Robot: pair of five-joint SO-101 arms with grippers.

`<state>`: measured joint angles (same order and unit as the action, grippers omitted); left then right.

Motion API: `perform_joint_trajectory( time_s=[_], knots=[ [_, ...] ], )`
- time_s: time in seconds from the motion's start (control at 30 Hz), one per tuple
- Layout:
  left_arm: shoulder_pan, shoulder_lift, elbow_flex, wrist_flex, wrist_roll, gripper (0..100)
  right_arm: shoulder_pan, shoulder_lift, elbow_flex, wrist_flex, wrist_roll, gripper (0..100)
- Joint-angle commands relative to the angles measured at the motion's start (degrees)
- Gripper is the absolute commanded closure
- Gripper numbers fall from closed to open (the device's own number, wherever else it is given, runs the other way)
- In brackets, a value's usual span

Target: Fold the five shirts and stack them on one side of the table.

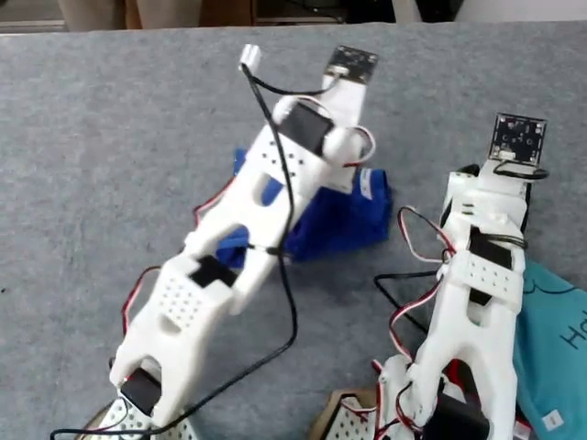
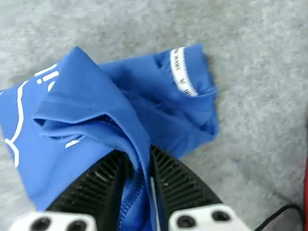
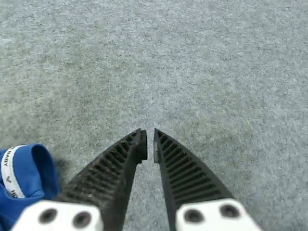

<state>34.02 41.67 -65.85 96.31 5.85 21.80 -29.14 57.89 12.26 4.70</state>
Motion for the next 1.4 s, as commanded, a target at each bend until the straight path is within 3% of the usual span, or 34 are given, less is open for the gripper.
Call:
perform_joint_trajectory(
  time_s=[0.0, 0.27, 0.47, 0.8, 0.93, 1.1, 1.37],
  knots=[
    [1.76, 2.77, -9.23, -0.97, 1.67, 98, 0.66, -1.45, -0.13, -1.49, -0.09, 94.8],
    [3.69, 10.86, -18.73, -4.48, 3.16, 98, 0.57, -1.45, -0.04, -1.41, -0.09, 94.8],
    [3.87, 11.91, -18.81, -9.14, 3.25, 98, 0.57, -1.45, -0.04, -1.32, -0.09, 94.8],
    [4.66, 12.26, -18.64, -9.49, 3.16, 98, 0.57, -1.45, -0.04, -1.23, 0.0, 94.8],
    [4.22, 12.26, -18.64, -9.14, 3.25, 87, 0.57, -1.45, -0.04, -1.14, 0.0, 94.6],
    [0.62, 11.74, -19.25, -8.88, 7.38, 81, 0.57, -1.45, -0.04, -1.05, 0.35, 94.5],
    [-10.02, 11.03, -29.71, 0.79, 7.21, 88, -5.49, -1.98, -5.41, 10.46, 6.07, 94.7]
  ],
)
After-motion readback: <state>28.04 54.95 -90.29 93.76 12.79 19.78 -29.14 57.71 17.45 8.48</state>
